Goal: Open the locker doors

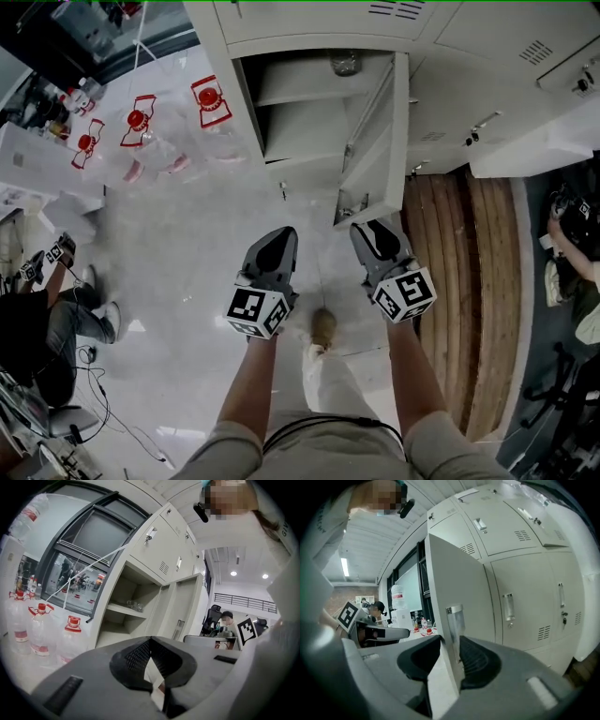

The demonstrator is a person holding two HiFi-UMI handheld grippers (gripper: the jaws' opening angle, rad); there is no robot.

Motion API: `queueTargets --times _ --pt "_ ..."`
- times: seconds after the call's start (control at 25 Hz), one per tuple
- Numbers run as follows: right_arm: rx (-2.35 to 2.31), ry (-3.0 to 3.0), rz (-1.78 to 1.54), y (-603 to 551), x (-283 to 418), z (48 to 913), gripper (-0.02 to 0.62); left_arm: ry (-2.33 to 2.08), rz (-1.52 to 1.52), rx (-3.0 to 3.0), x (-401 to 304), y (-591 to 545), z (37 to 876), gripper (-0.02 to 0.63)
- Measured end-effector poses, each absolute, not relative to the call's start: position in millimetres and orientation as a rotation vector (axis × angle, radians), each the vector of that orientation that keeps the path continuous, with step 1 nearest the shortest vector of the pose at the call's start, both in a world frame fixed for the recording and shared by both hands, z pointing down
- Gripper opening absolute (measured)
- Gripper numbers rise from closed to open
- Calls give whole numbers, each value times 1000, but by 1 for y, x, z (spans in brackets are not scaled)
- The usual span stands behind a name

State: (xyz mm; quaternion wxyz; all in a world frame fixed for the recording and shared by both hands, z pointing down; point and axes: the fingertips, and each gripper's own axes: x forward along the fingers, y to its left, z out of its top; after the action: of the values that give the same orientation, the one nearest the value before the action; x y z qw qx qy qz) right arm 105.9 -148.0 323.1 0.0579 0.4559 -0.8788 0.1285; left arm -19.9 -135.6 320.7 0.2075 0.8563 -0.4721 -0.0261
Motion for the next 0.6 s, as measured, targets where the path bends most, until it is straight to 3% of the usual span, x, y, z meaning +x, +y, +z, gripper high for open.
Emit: queueTargets --times 0.6 --pt "1713 -2524 466 -138 207 322 69 -1294 -73 2402 13 -118 318 -2"
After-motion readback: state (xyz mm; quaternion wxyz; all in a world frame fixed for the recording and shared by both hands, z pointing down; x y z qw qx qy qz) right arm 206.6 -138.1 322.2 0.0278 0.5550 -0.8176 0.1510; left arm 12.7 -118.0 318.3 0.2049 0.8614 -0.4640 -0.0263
